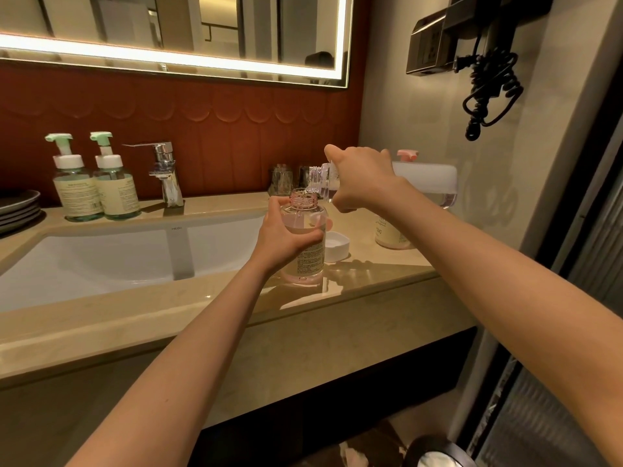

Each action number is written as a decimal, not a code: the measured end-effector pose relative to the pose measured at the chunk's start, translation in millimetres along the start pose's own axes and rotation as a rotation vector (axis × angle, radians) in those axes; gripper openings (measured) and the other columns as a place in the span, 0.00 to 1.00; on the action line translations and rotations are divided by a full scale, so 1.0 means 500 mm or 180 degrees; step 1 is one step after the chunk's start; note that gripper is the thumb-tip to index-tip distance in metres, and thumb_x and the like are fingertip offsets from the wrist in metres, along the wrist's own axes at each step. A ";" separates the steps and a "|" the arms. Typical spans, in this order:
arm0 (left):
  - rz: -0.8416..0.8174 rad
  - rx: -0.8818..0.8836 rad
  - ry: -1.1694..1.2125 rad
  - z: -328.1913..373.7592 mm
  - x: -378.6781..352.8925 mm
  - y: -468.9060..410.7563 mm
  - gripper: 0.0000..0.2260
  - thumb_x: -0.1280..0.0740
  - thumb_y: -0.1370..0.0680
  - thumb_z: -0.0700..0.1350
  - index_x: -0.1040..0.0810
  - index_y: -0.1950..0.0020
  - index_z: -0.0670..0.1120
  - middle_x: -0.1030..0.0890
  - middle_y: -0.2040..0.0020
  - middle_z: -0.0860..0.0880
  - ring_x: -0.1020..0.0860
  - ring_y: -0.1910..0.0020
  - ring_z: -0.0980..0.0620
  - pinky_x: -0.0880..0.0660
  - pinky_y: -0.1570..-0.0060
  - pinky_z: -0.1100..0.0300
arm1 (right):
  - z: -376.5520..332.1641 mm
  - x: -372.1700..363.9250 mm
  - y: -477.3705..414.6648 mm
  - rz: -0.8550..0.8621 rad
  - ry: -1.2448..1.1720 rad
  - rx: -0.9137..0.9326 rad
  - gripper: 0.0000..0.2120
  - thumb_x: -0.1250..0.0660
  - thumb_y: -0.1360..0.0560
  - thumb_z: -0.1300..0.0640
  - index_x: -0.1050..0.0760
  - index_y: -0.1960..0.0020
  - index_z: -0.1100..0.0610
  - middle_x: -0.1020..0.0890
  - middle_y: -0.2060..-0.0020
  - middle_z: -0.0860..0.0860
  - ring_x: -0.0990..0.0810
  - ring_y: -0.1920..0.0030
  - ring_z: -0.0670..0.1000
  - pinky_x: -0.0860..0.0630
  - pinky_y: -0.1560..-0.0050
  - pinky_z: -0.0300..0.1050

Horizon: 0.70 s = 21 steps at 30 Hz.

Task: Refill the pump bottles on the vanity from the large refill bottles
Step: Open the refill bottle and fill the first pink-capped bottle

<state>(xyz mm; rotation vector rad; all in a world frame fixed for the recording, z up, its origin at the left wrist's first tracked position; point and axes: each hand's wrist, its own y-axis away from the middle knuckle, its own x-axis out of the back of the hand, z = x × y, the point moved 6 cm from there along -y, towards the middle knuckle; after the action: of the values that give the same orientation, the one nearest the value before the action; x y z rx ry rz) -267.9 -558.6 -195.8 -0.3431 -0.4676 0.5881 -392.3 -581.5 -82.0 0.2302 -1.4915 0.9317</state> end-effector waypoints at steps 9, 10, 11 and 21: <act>0.0002 0.0013 0.0002 0.004 0.000 0.001 0.33 0.24 0.32 0.48 0.40 0.34 0.49 0.29 0.34 0.45 0.28 0.38 0.45 0.29 0.44 0.55 | 0.002 -0.004 -0.007 0.0011 0.0033 -0.0017 0.25 0.31 0.33 0.60 0.36 0.39 0.55 0.27 0.55 0.53 0.26 0.45 0.58 0.33 0.41 0.58; -0.0001 0.0015 0.0009 0.003 0.000 0.001 0.33 0.24 0.32 0.48 0.40 0.34 0.50 0.29 0.35 0.45 0.28 0.38 0.45 0.28 0.44 0.55 | 0.002 -0.004 -0.007 0.0004 0.0035 -0.0019 0.25 0.31 0.33 0.60 0.36 0.38 0.55 0.26 0.53 0.54 0.26 0.45 0.58 0.33 0.41 0.58; -0.0006 0.0016 0.0016 0.002 0.000 0.001 0.33 0.24 0.32 0.48 0.40 0.35 0.50 0.29 0.35 0.45 0.28 0.39 0.45 0.28 0.44 0.55 | 0.002 -0.005 -0.007 -0.0002 0.0037 -0.0020 0.26 0.31 0.33 0.59 0.36 0.38 0.55 0.25 0.52 0.54 0.26 0.45 0.58 0.33 0.40 0.59; -0.0009 0.0022 0.0023 0.002 -0.001 0.001 0.33 0.24 0.32 0.49 0.40 0.35 0.50 0.29 0.35 0.45 0.28 0.39 0.46 0.28 0.43 0.54 | 0.000 -0.002 -0.004 0.0006 0.0054 -0.0017 0.25 0.31 0.32 0.59 0.36 0.38 0.55 0.28 0.55 0.53 0.26 0.45 0.57 0.33 0.40 0.59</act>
<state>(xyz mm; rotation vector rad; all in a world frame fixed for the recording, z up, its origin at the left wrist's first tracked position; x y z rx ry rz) -268.8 -558.1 -195.4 -0.3377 -0.4589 0.5854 -390.7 -583.1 -82.2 0.2165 -1.4787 0.9288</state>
